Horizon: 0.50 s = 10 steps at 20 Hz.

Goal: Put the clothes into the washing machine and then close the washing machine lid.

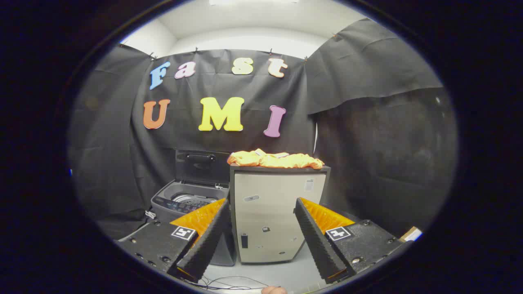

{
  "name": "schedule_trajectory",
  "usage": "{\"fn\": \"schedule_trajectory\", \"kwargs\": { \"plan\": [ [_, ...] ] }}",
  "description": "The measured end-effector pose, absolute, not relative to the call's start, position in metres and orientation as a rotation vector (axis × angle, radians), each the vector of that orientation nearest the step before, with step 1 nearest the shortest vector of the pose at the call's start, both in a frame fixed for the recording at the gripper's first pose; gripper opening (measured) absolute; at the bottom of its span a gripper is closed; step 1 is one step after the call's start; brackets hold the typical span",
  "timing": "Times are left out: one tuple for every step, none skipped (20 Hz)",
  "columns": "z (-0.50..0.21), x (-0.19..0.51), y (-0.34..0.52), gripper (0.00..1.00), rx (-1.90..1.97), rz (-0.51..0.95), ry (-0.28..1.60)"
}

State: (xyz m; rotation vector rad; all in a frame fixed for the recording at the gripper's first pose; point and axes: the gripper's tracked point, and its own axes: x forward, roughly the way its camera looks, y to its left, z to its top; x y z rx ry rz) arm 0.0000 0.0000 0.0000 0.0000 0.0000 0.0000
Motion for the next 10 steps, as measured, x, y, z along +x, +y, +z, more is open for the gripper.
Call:
{"fn": "schedule_trajectory", "kwargs": {
  "plan": [
    [0.0008, -0.0006, -0.0006, 1.0, -0.001, -0.001, -0.003],
    [0.001, -0.0004, -0.0001, 1.0, 0.001, 0.001, 0.0],
    [-0.0002, 0.0003, 0.0008, 1.0, 0.005, 0.004, 0.004],
    [-0.0006, 0.001, 0.0013, 1.0, 0.007, 0.004, 0.009],
    [-0.0005, 0.0015, 0.0024, 1.0, 0.007, 0.007, 0.01],
    [0.0006, 0.0013, 0.0038, 1.0, 0.01, 0.008, 0.012],
    [0.0008, 0.0004, 0.0048, 1.0, 0.013, 0.011, 0.013],
    [0.0014, 0.0013, 0.0058, 1.0, 0.016, 0.015, 0.014],
    [0.0015, 0.0017, 0.0058, 1.0, 0.016, 0.015, 0.014],
    [0.0035, 0.0022, 0.0064, 1.0, 0.015, 0.018, 0.013]
  ]
}}
